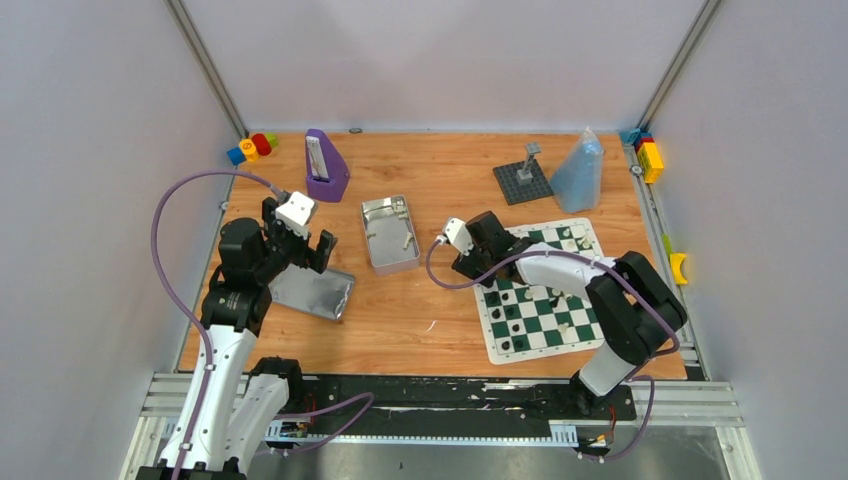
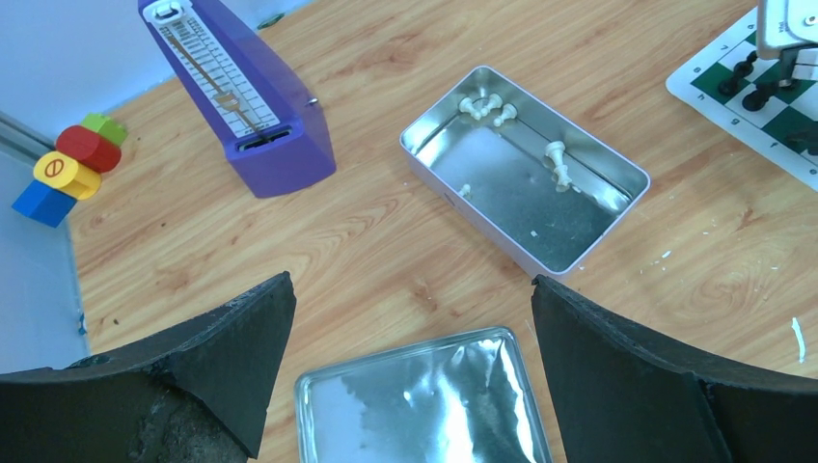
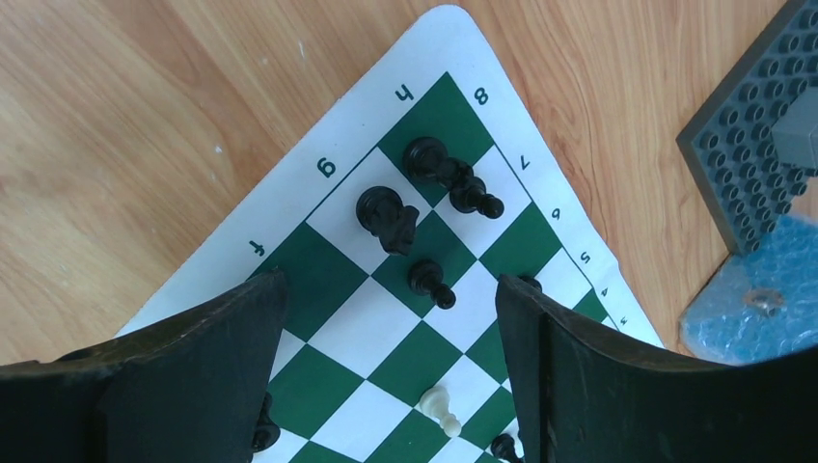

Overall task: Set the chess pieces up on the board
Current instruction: Adjust the chessboard at the center of the board.

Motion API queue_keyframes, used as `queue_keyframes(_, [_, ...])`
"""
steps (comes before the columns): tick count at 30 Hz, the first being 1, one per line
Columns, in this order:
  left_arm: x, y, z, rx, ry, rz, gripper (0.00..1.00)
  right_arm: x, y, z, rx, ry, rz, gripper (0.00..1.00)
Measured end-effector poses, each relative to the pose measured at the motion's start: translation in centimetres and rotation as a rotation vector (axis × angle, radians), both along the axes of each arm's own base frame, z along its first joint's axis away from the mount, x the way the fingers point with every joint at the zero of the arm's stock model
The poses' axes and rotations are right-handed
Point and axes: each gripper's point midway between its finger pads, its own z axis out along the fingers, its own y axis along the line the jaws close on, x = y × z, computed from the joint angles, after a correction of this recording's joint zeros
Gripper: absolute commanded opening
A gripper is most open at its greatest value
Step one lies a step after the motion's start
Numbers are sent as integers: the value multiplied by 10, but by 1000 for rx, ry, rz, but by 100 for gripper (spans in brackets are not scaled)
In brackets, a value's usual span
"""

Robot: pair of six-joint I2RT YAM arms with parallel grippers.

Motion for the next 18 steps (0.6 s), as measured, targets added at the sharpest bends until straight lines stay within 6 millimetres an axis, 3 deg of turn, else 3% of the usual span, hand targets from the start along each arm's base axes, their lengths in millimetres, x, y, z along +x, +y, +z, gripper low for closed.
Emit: queue_keyframes(18, [0,0,0,4,-3,-6,100,11,62,-2,76,75,-6,82])
